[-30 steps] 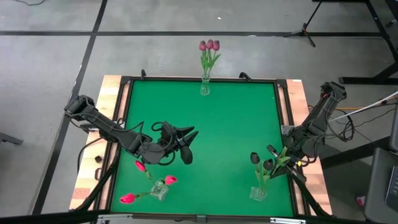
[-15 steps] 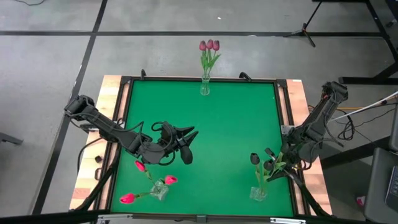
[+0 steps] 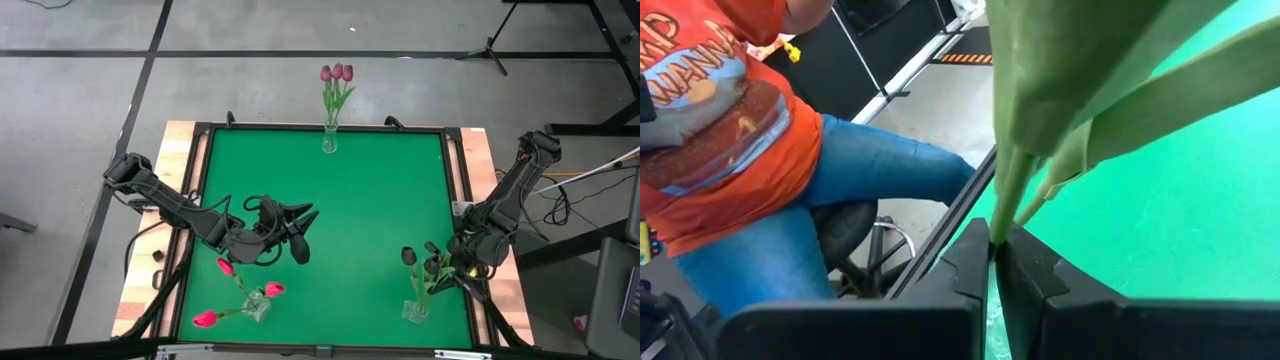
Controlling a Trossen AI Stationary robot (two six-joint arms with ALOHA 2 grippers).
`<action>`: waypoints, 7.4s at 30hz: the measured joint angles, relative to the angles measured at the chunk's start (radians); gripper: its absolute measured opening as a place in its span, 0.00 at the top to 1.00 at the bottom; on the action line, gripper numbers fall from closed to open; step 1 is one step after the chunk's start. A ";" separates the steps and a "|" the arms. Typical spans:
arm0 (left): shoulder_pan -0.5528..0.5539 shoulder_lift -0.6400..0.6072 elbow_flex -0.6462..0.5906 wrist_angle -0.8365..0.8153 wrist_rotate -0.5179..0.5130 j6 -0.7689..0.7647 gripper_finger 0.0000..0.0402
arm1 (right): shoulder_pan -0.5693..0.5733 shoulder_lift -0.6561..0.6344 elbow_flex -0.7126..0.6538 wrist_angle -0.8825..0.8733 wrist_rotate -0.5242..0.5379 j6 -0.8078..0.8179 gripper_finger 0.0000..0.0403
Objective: Sort flowers into vase by color
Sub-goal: Put the black tulip into the bottom right transparent vase
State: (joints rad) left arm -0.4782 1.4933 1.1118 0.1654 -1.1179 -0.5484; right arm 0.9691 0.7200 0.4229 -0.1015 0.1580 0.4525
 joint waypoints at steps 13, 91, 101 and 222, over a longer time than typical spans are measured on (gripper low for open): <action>0.003 0.000 0.000 0.000 -0.001 0.000 0.71 | 0.000 0.000 0.000 0.042 -0.055 0.000 0.82; 0.009 0.000 0.000 -0.022 -0.008 0.000 0.71 | 0.000 -0.024 0.284 -0.523 -0.079 0.121 0.54; 0.009 0.000 0.000 -0.023 -0.008 0.000 0.71 | 0.000 -0.023 0.341 -0.652 -0.041 0.143 0.54; 0.207 0.198 0.000 0.148 0.293 -0.070 0.71 | 0.002 -0.029 0.714 -0.935 0.284 0.081 0.54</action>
State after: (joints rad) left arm -0.2714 1.6917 1.1118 0.3138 -0.8249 -0.6184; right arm 0.9707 0.6907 1.1374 -1.0363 0.4421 0.5338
